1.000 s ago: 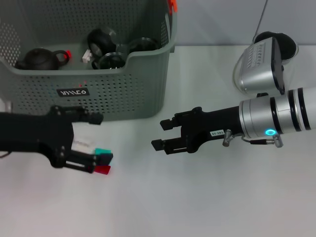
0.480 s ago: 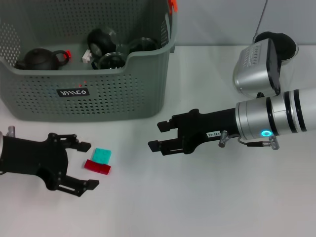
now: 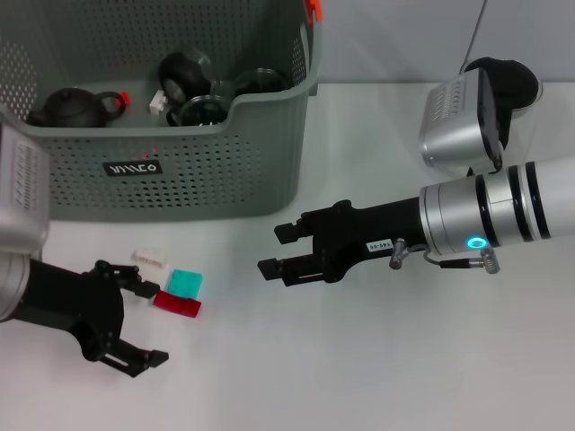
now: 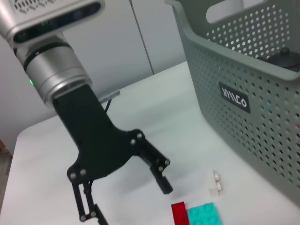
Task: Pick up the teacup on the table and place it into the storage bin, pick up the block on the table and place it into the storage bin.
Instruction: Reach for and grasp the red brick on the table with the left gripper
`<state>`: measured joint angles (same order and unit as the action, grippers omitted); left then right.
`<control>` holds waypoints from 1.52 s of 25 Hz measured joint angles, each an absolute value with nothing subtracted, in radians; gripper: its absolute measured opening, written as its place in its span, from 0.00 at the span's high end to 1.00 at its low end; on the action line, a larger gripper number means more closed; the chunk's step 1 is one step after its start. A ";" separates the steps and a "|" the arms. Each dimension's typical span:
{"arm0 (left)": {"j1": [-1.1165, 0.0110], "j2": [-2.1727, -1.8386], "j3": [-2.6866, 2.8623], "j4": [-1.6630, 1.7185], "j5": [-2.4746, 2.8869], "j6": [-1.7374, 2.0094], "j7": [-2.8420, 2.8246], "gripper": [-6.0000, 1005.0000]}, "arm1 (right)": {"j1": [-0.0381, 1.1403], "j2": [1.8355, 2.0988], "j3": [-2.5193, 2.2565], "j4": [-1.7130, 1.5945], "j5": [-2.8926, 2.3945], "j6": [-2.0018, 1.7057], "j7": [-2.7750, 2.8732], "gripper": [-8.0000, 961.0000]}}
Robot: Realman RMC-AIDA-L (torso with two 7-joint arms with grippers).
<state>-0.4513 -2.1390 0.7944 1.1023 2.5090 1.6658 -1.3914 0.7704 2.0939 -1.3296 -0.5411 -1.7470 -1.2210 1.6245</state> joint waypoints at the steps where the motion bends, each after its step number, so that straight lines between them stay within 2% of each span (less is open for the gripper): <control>1: -0.456 -2.140 0.800 1.099 2.522 1.665 -1.392 0.11 | 0.771 2.094 -1.328 -0.541 -1.746 -1.221 1.625 0.30; 30: -0.500 -2.149 0.890 1.044 2.564 1.466 -1.390 0.20 | 0.776 2.097 -1.296 -0.545 -1.743 -1.199 1.612 0.30; 36: -0.500 -2.147 0.890 1.035 2.565 1.457 -1.387 0.39 | 0.776 2.097 -1.295 -0.544 -1.743 -1.198 1.612 0.30; 38: -0.500 -2.148 0.890 1.034 2.565 1.456 -1.386 0.40 | 0.776 2.097 -1.295 -0.543 -1.743 -1.197 1.612 0.30</control>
<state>-0.5001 -2.1479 0.8898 1.0337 2.5648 1.4556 -1.3864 0.7762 2.0969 -1.2945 -0.5431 -1.7426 -1.1972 1.6122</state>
